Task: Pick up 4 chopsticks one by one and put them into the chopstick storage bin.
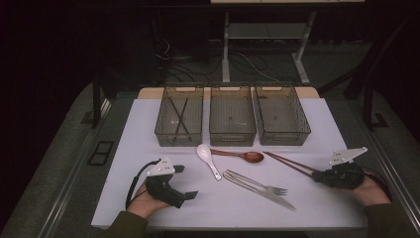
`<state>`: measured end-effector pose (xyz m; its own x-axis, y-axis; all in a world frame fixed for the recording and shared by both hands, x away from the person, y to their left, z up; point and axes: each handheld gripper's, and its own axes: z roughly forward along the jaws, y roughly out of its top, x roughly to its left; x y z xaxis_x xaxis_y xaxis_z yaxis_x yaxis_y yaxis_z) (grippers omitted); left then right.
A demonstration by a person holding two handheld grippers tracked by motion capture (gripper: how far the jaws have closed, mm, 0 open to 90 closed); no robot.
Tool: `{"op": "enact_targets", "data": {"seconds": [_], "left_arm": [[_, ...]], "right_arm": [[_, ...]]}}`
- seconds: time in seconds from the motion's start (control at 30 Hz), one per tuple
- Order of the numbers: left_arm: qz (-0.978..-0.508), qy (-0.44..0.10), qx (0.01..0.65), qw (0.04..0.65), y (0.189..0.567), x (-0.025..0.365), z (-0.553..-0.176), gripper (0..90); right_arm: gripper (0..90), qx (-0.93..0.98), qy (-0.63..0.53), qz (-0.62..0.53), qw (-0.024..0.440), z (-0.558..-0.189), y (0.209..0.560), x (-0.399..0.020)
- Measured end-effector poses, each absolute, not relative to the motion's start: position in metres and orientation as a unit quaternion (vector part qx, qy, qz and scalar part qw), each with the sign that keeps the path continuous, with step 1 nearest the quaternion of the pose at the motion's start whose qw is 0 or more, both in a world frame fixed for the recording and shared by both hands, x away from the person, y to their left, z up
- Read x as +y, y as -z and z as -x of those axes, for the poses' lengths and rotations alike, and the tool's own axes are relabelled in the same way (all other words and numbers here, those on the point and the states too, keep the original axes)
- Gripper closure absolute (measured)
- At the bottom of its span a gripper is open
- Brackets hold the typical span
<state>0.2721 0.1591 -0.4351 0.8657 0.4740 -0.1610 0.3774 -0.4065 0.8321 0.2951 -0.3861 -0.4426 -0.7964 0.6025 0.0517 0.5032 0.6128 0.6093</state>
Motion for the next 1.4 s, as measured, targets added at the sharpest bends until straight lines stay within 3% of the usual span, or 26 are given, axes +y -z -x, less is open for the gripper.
{"op": "enact_targets", "data": {"seconds": [0.9,1.4], "left_arm": [[-0.836,-0.051,0.255,0.482,0.435,0.16,-0.272,0.0],[-0.836,-0.053,0.256,0.482,0.435,0.161,-0.273,0.0]], "right_arm": [[84.4,0.863,-0.393,-0.309,0.079,-0.29,0.419,-0.402],[84.3,0.856,-0.416,-0.296,0.085,-0.287,0.403,-0.388]]}}
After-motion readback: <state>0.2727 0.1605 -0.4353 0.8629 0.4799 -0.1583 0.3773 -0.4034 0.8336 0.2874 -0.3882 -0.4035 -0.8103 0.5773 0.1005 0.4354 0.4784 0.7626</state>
